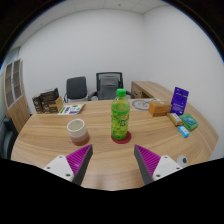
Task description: Pour water
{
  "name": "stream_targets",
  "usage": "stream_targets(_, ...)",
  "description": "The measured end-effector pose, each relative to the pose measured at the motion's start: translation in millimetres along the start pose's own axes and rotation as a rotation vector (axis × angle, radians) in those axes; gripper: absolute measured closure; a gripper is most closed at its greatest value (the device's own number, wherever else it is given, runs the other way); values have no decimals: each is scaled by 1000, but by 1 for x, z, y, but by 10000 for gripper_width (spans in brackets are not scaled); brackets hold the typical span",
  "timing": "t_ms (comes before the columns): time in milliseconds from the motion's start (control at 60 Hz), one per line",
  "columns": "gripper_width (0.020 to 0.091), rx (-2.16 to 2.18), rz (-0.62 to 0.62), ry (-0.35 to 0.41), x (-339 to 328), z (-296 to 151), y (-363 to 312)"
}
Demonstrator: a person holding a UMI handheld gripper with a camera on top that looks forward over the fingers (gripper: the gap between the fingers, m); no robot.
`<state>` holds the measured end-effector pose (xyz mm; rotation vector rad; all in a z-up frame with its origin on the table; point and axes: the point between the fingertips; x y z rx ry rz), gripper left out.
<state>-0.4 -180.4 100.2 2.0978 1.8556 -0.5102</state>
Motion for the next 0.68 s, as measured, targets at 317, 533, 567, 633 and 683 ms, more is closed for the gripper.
stream_targets(317, 247, -27, -31, 69, -109, -63, -33)
stream_targets(533, 253, -49, 23, 137, -146, -107, -16)
stream_targets(567, 253, -44, 18, 152, -147, -111, -15)
stream_targets(633, 252, -34, 3, 172, -151, -117, -18)
stream_targets(683, 255, -30, 5, 182, -152, -120, -17)
Point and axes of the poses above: the point between the fingertips, and its own axes, seen from behind it with the camera up: y to the right, z down, x forward, the way the camera looks, and after that the axes turned 5 degrees about y, right-handed
